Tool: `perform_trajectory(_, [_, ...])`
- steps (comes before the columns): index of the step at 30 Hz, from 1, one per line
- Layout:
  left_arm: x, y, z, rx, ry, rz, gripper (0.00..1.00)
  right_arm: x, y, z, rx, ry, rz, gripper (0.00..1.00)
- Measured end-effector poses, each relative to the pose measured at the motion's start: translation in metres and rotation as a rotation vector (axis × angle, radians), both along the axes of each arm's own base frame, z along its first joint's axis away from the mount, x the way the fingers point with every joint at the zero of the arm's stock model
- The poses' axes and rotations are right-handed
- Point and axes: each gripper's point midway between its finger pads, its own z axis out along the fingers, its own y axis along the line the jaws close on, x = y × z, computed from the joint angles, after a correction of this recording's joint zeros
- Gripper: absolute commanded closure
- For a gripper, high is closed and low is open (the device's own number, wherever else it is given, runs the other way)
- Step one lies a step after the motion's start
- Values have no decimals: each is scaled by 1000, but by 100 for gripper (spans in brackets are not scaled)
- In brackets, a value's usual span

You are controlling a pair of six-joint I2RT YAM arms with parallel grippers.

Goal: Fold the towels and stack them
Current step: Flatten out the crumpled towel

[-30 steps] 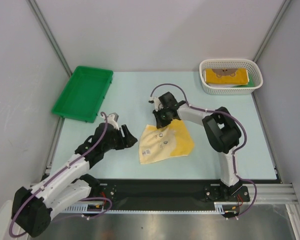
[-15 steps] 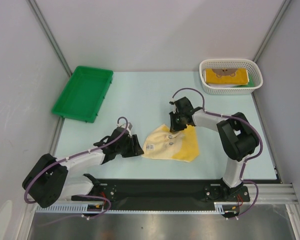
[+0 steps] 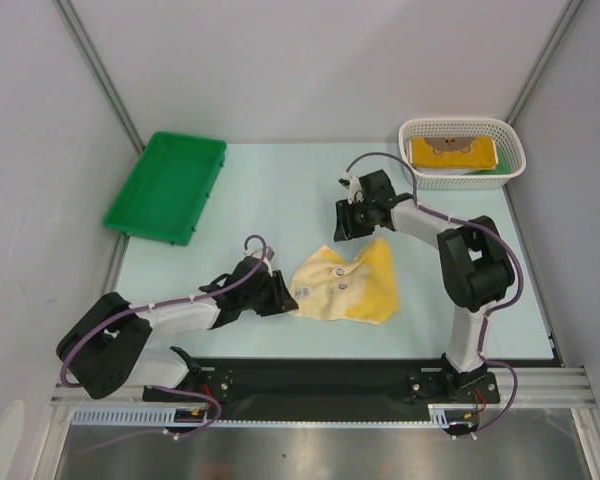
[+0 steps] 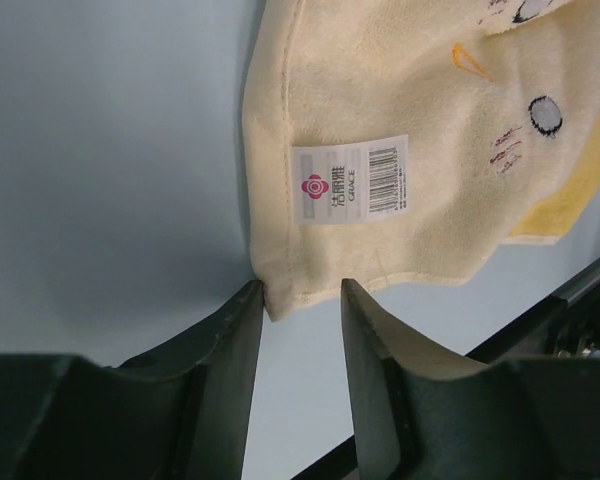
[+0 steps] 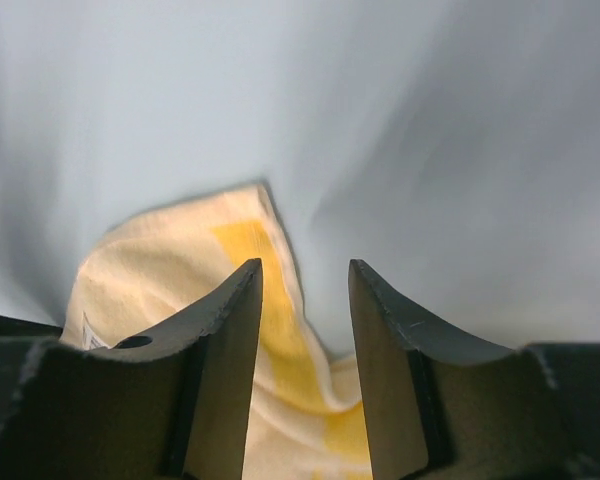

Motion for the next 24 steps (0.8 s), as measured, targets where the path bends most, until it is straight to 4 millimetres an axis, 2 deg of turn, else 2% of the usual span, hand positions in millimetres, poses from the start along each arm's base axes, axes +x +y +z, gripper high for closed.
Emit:
perform_trajectory(4, [-1,-1,-3,-3,11,8,73,18,13,2,9,-56,110,53])
perform_trajectory(5, [-1,-1,-4,-3,16,10,79,19,14,0,12,-57,129,53])
perform_trajectory(7, [-2,0,-7,3,23,11,85,18,18,-7,20,-45,175,52])
perform_trajectory(8, [-3,0,-7,4,25,11,93,17,19,-11,27,-37,196,52])
perform_trajectory(10, [-3,0,-8,4,28,11,99,14,21,-18,42,-18,232,49])
perform_trajectory(17, [-3,0,-8,4,28,11,100,13,32,-17,59,-44,320,48])
perform_trajectory(24, [-3,1,-7,7,27,13,100,8,47,-23,13,-70,381,53])
